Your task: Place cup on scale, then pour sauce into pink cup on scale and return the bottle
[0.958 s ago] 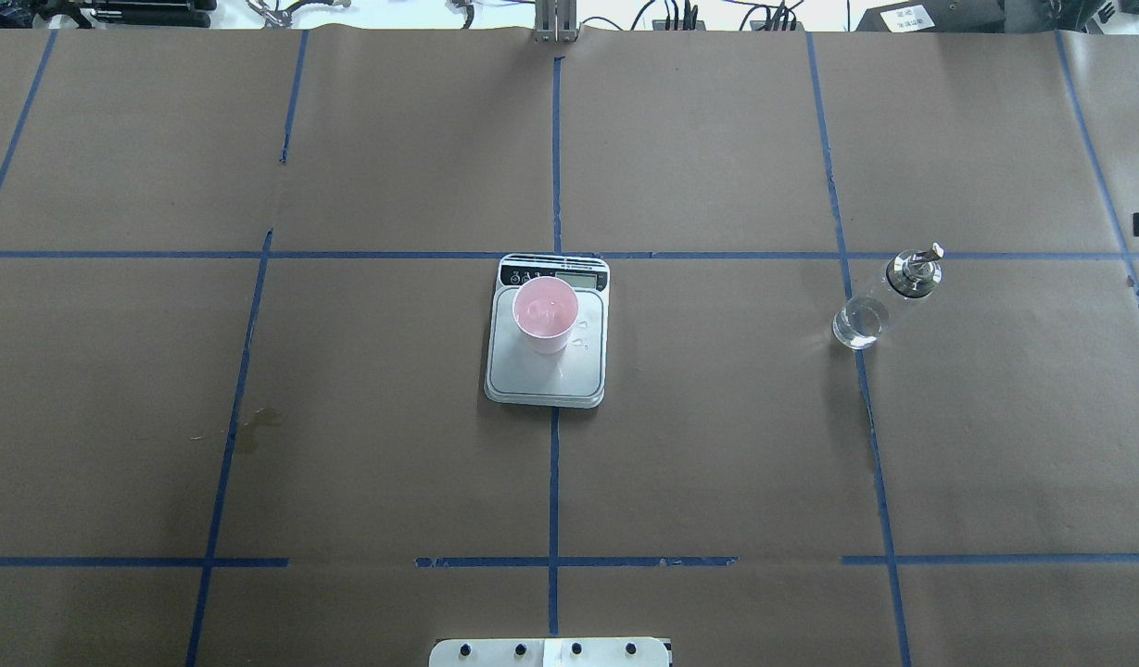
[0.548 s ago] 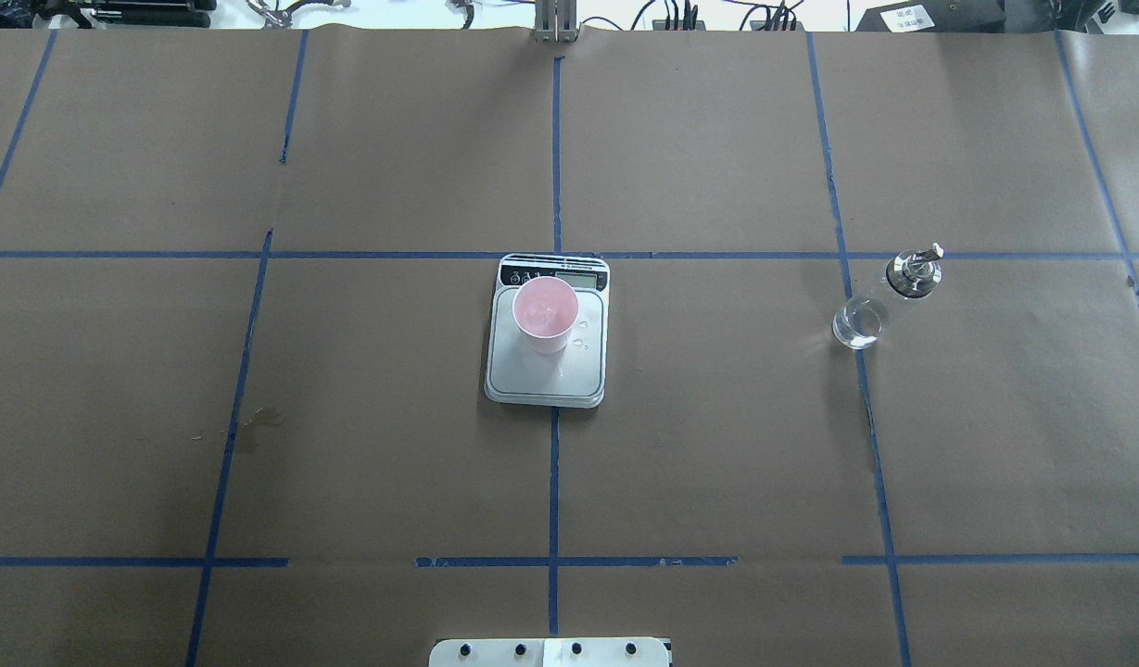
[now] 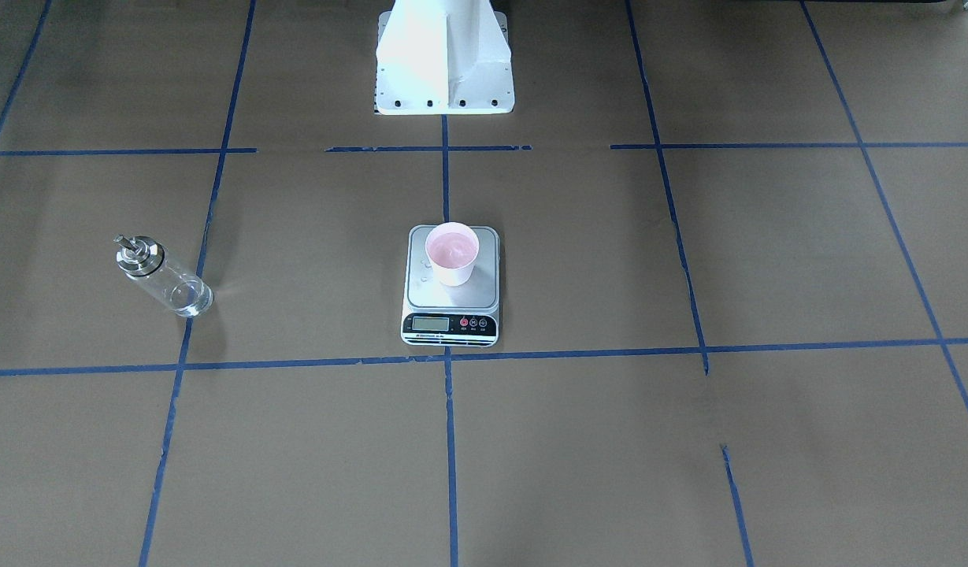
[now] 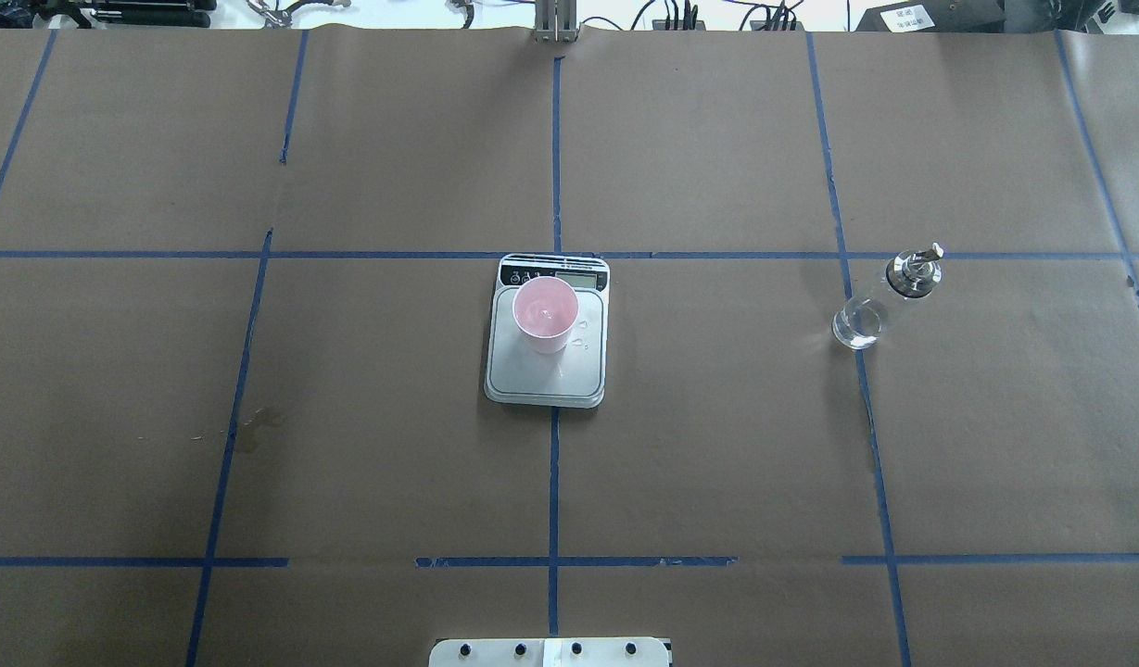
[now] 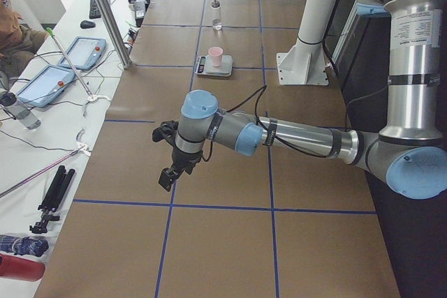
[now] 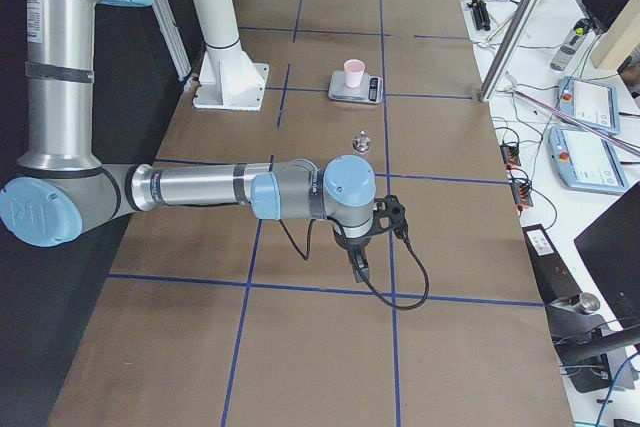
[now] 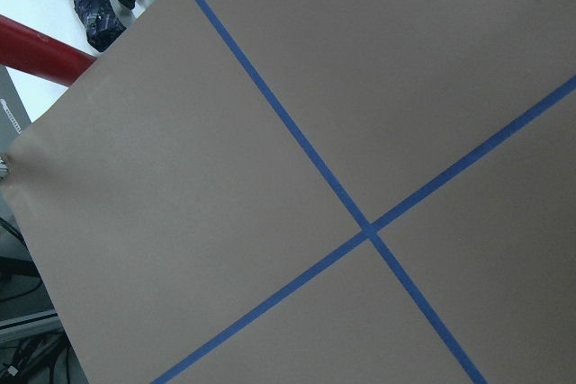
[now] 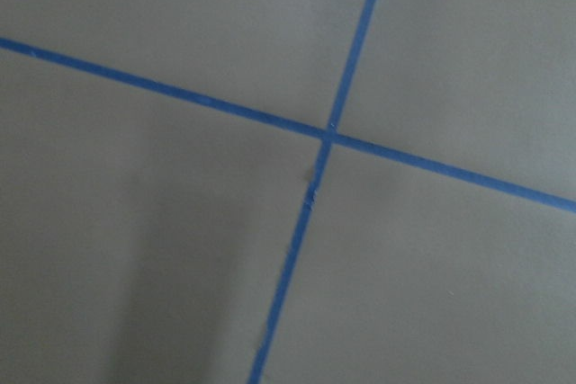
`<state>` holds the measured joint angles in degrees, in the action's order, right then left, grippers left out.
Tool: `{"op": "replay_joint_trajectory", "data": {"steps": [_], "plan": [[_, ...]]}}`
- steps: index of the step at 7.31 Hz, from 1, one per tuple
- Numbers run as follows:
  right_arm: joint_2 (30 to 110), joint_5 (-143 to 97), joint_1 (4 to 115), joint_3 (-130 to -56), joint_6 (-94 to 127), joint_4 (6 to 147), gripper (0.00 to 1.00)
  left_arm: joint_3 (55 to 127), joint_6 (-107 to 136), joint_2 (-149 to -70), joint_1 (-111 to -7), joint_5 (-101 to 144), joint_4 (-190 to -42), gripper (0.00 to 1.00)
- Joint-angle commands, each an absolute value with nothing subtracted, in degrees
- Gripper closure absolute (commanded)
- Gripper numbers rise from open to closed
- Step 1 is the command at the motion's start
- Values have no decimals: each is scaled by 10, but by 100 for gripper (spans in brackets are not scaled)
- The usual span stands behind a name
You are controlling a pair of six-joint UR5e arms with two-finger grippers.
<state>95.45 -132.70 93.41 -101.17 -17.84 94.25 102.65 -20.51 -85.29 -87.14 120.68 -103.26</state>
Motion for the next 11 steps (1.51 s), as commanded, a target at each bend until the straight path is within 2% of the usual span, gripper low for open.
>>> {"op": "replay_joint_trajectory", "data": {"steps": [1,4,7,11], "plan": [[968,-1297,945,-1010,-237,1013,0,1013,-206,-833,-872,1252,-1032,0],[960,-1297,943,-992,-237,1012,0,1014,-206,-786,-874,1262,-1027,0],[961,-1303,934,-973,-103,929,0,997,-206,-786,-911,1333,-999,0],[945,-1380,907,-962,-7,912,0,1003,-206,-786,-914,1334,-997,0]]}}
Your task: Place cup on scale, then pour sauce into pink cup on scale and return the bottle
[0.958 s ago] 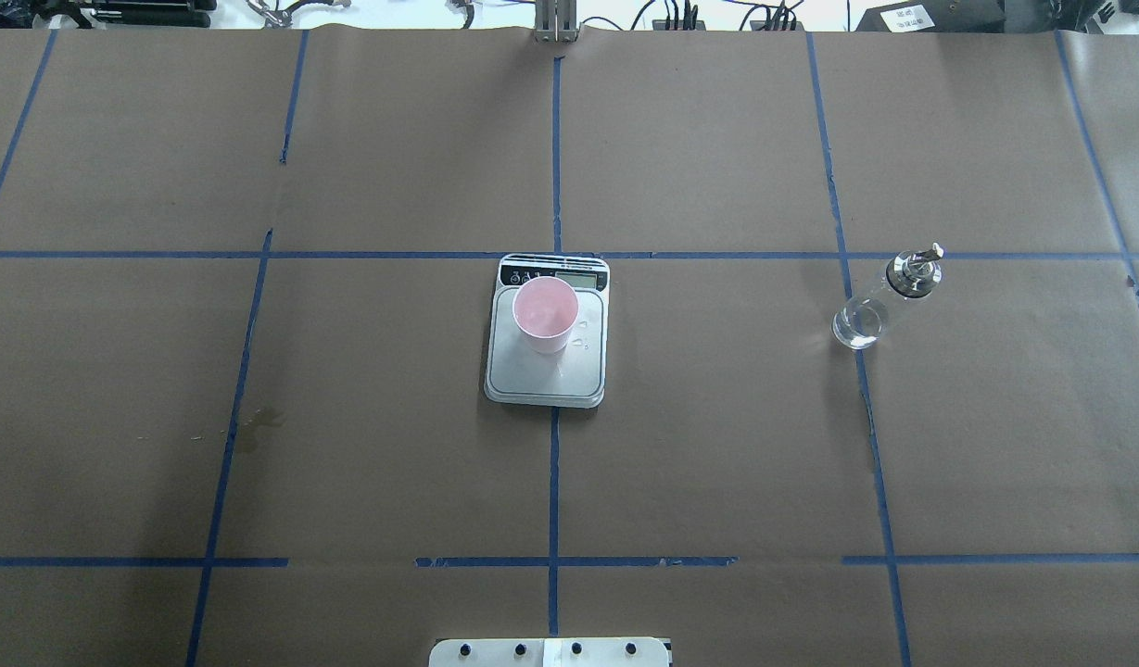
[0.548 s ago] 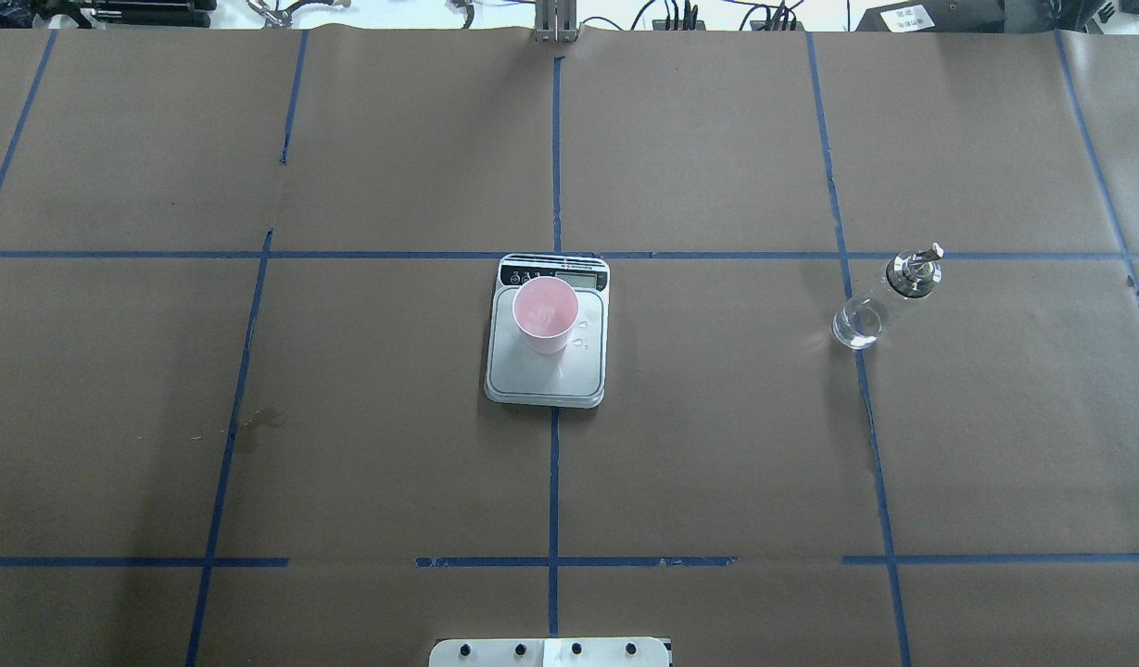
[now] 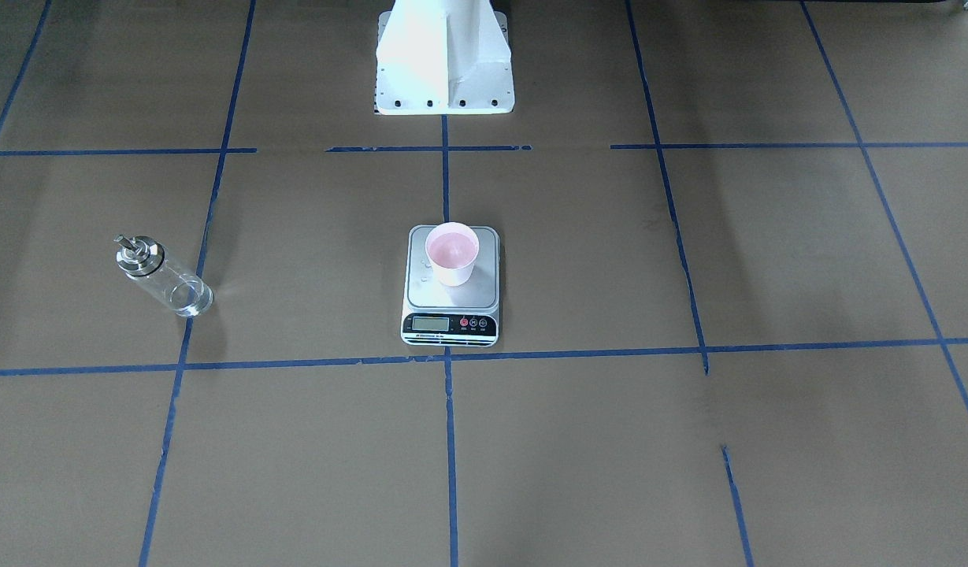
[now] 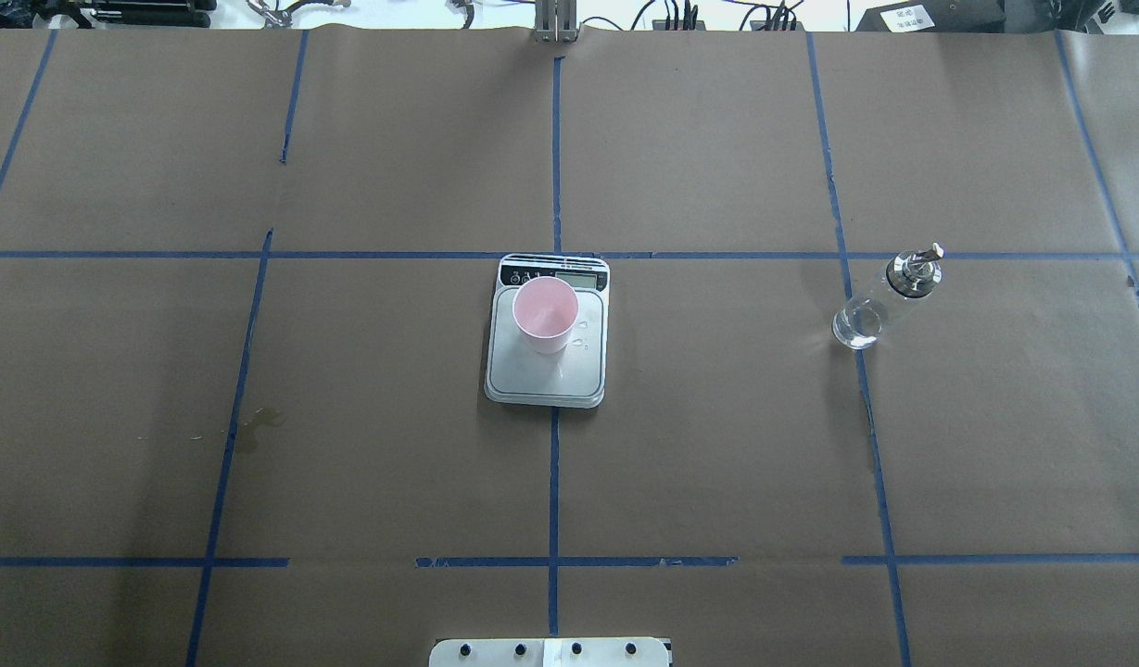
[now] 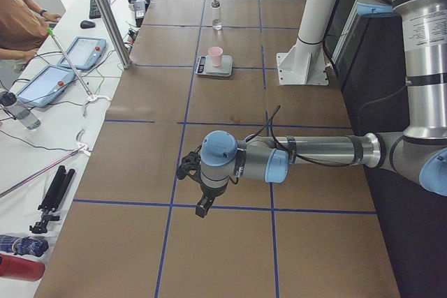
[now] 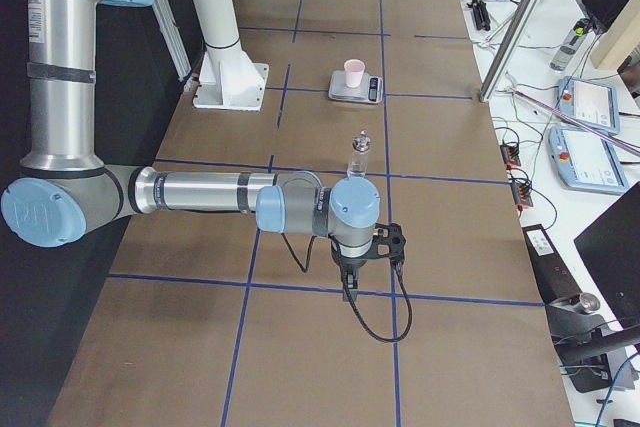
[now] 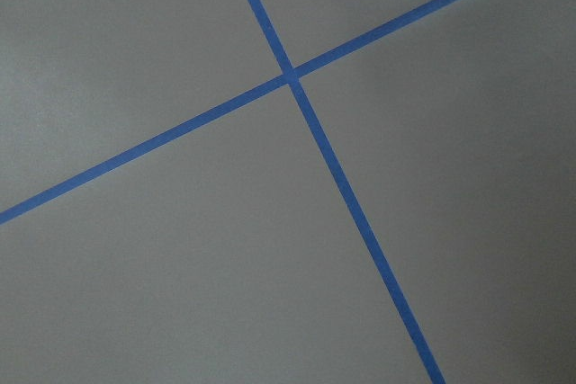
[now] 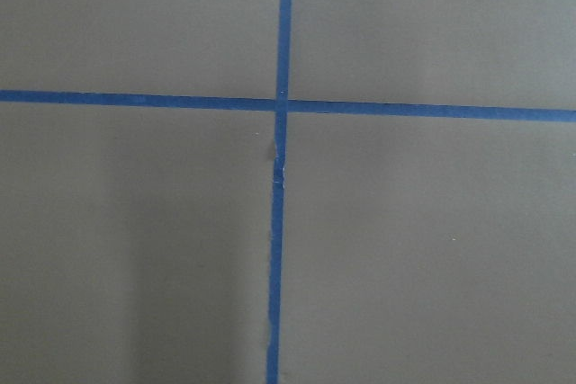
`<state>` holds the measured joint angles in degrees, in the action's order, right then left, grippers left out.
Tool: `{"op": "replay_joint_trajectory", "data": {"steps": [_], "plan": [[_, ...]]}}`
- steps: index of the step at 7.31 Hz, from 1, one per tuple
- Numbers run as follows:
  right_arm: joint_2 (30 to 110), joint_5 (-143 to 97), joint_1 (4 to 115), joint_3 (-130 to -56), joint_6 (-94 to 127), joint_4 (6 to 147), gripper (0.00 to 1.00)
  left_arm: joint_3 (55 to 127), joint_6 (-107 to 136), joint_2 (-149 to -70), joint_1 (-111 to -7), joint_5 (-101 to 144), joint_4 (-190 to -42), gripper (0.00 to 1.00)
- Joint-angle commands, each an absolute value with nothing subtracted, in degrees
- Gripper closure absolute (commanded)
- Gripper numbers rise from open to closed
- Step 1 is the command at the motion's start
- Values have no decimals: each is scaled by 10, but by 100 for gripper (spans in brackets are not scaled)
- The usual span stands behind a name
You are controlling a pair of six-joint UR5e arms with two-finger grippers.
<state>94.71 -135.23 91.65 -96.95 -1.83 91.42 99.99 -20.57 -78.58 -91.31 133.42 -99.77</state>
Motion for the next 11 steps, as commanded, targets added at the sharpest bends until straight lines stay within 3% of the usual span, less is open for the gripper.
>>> {"op": "replay_joint_trajectory", "data": {"steps": [1,5,11], "plan": [[945,-1380,903,-962,-6,912,0,999,-205,-787,-913,1335,-997,0],[944,-1355,902,-962,-9,906,0,998,-199,-787,-913,1335,-995,0],[944,-1336,902,-965,-8,905,0,991,14,-786,-913,1389,-998,0]]}}
